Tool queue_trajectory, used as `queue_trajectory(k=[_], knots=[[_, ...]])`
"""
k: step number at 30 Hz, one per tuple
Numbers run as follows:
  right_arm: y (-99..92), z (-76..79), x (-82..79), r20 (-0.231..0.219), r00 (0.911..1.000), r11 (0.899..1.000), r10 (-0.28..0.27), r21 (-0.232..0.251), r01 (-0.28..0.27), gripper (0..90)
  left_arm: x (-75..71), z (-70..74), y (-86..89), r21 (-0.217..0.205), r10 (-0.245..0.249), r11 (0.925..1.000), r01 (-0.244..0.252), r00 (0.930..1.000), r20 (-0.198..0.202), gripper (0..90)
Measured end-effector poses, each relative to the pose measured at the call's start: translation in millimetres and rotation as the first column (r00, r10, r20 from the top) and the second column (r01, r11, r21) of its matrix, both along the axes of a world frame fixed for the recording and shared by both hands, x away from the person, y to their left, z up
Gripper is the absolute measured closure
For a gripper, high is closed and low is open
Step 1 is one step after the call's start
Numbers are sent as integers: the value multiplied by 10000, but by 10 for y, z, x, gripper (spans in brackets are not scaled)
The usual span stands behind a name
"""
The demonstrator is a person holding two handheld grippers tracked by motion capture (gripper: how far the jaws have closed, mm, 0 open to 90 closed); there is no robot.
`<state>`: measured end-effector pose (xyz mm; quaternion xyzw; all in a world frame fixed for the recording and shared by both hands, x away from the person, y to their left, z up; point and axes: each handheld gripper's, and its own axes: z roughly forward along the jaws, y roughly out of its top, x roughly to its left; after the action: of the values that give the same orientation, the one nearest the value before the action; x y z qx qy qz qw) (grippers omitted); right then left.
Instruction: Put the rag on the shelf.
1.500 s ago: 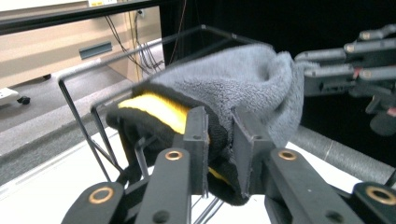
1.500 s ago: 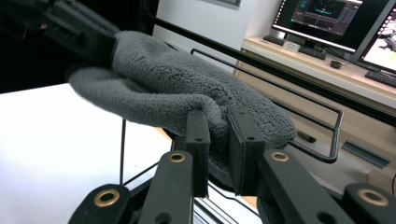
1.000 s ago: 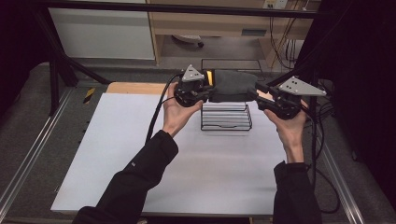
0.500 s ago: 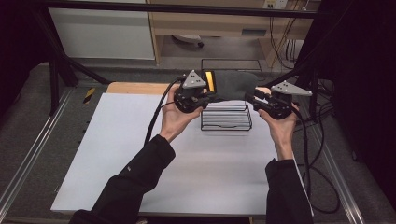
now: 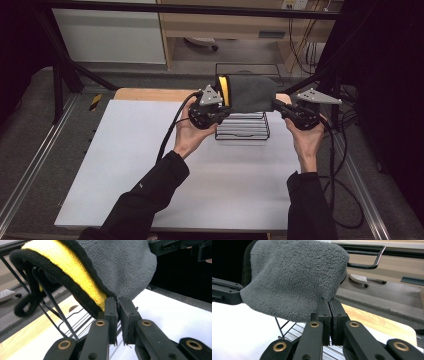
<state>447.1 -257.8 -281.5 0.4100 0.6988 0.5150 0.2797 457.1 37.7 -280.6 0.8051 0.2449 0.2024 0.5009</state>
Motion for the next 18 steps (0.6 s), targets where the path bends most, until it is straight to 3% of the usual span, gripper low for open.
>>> queue_trajectory(k=[4,8,12,18], knots=[[-4,-4,-34,161,9998,10000,-85,-7,85,882,46,-12,-15,-247,152,9996,-153,9999,-55,831],[42,-57,36,210,9994,9995,-275,-171,279,871,84,-22,-24,-249,528,9983,-524,9985,142,795],[66,-99,85,289,9993,9995,-230,-218,236,852,96,-52,54,-531,750,9958,-745,9972,71,705],[18,-57,-16,600,9982,10000,-27,-36,29,782,36,-14,178,-936,667,9933,-674,9977,-98,562]])
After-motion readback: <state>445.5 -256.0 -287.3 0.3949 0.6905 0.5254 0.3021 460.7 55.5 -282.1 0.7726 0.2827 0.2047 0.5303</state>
